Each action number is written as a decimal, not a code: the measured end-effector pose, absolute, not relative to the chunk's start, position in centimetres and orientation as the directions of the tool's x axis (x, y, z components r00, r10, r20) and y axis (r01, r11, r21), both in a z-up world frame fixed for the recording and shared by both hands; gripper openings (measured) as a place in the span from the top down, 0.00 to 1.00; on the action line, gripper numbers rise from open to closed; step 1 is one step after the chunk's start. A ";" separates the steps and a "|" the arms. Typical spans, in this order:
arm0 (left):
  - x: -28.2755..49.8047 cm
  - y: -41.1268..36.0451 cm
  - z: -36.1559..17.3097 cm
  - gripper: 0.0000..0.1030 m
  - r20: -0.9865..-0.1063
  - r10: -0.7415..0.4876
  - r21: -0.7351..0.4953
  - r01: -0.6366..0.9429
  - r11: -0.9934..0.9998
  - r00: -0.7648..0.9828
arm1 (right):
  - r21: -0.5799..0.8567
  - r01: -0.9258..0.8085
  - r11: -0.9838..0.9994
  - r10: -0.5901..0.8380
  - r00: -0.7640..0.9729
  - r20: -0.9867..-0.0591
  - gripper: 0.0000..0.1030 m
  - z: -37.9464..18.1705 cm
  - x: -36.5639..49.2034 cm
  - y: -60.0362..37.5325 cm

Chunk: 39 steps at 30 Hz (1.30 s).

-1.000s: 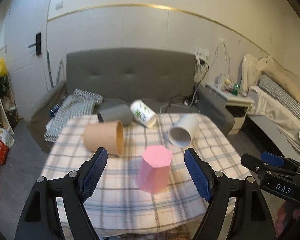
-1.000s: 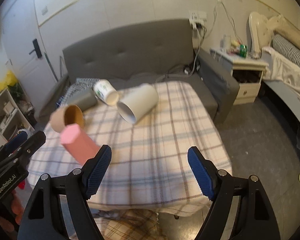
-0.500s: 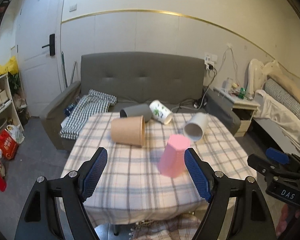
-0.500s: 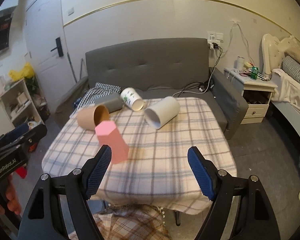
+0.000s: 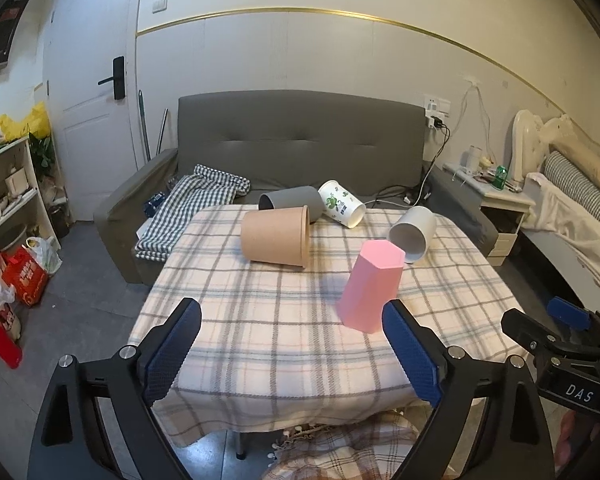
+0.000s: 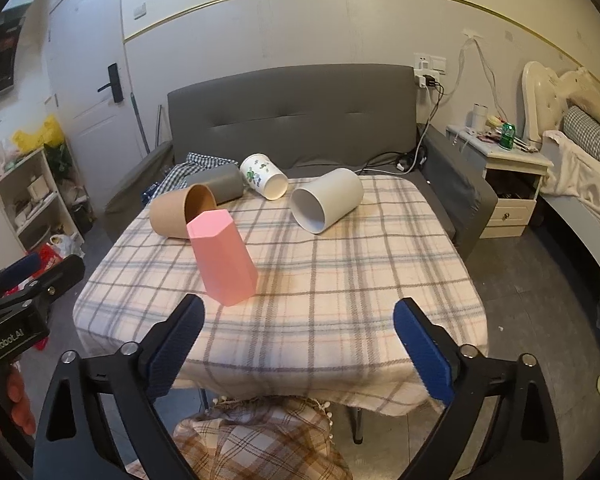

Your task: Flip cup upside down

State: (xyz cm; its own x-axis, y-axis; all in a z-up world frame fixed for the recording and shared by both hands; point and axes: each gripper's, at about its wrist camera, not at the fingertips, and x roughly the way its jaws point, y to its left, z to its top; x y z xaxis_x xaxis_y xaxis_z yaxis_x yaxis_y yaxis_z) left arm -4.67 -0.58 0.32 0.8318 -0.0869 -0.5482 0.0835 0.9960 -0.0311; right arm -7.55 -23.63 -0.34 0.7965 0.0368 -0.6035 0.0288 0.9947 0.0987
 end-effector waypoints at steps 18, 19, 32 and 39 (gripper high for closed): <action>-4.9 -0.5 0.1 0.05 -0.559 -0.067 -0.018 0.069 0.997 0.827 | 0.106 0.034 0.994 0.037 0.799 -0.600 0.00 -0.4 -7.5 -23.8; -4.9 -0.5 0.1 0.05 -0.559 -0.066 -0.017 0.068 0.998 0.827 | 0.105 0.034 0.994 0.036 0.799 -0.600 0.00 -0.4 -7.5 -23.8; -4.6 -0.3 -0.1 0.05 -0.578 -0.047 -0.012 0.049 0.999 0.815 | 0.103 0.031 0.994 0.038 0.798 -0.602 0.00 -0.4 -7.5 -23.6; -4.8 -0.5 0.0 0.05 -0.560 -0.038 0.007 0.050 0.999 0.828 | 0.098 0.026 0.995 0.039 0.796 -0.604 0.00 -0.5 -7.4 -23.4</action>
State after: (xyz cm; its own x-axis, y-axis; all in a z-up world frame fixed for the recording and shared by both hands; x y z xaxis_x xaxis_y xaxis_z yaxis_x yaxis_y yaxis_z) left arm -4.81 -0.51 0.04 0.8275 -0.0377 -0.5602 0.0500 0.9987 0.0067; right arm -7.41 -23.37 -0.49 0.7962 0.0390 -0.6038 0.0258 0.9948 0.0982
